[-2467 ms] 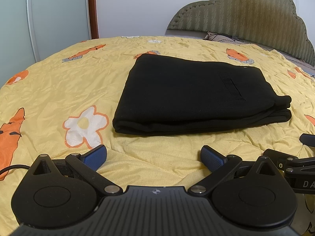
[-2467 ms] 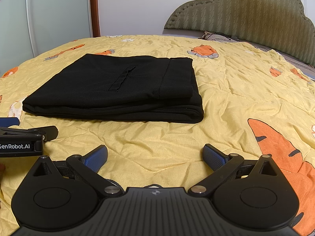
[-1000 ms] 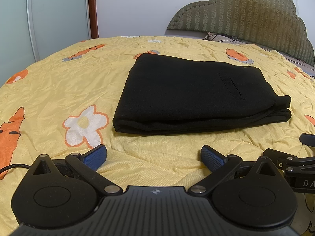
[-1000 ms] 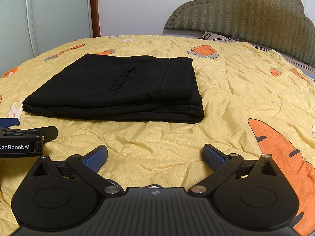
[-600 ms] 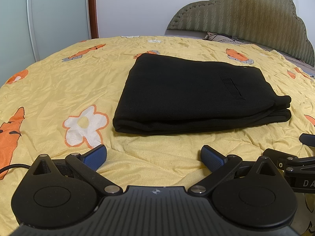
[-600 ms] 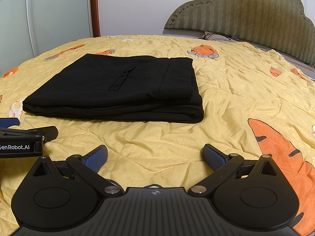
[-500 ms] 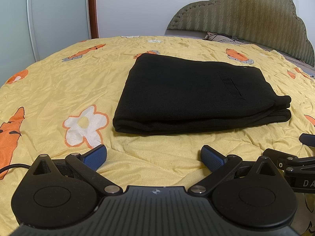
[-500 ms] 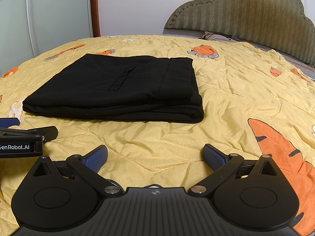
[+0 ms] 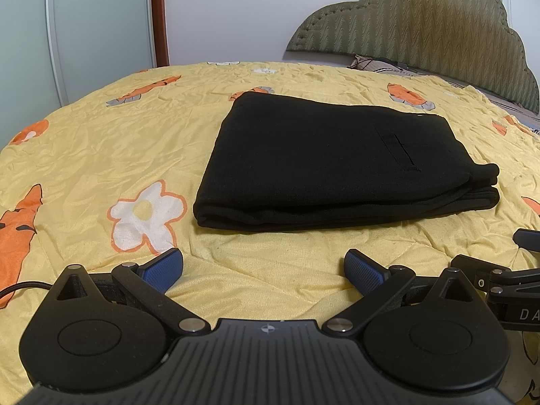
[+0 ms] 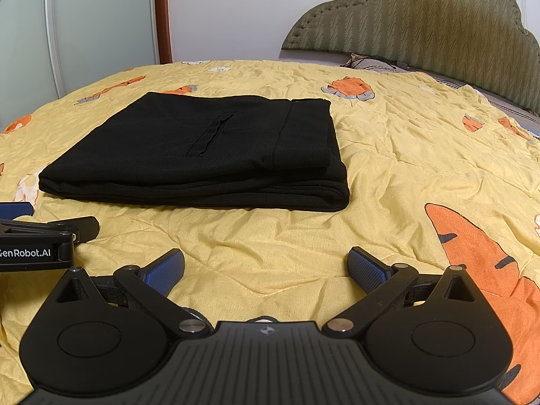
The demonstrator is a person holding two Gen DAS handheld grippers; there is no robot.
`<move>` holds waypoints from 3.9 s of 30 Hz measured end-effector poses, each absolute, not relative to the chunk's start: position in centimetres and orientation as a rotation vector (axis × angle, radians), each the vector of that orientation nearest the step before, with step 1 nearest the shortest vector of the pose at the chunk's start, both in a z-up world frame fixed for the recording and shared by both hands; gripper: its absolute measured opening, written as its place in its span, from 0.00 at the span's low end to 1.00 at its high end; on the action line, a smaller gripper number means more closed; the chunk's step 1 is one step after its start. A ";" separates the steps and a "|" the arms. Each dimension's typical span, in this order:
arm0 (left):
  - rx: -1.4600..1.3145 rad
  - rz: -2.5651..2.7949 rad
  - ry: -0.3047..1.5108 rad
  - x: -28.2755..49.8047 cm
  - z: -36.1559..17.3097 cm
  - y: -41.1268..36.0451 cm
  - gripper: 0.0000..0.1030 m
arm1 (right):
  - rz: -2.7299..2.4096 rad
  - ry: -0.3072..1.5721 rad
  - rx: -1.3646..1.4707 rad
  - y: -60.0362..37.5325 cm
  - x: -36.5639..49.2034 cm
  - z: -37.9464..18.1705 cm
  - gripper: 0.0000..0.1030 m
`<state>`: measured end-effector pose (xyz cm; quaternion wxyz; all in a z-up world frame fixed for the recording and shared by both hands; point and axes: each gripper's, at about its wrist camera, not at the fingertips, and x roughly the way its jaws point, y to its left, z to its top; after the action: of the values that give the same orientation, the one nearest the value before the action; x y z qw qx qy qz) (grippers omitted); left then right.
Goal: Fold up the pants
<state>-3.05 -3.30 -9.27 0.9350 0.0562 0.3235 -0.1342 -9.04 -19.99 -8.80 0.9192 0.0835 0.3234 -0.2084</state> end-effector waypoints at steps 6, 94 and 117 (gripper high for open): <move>0.115 -0.274 0.661 -3.0 -9.3 -3.3 1.00 | -0.428 0.665 0.172 -20.0 -9.0 -8.8 1.00; 0.120 -0.268 0.649 -3.5 -9.3 -3.5 1.00 | -0.429 0.665 0.172 -20.0 -9.0 -8.8 1.00; 0.120 -0.268 0.649 -3.5 -9.3 -3.5 1.00 | -0.429 0.666 0.170 -20.0 -9.0 -8.8 1.00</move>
<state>-3.55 -3.47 -9.30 0.9372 0.0585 0.3178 -0.1312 -8.99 -19.97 -8.81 0.9190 0.0827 0.3239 -0.2088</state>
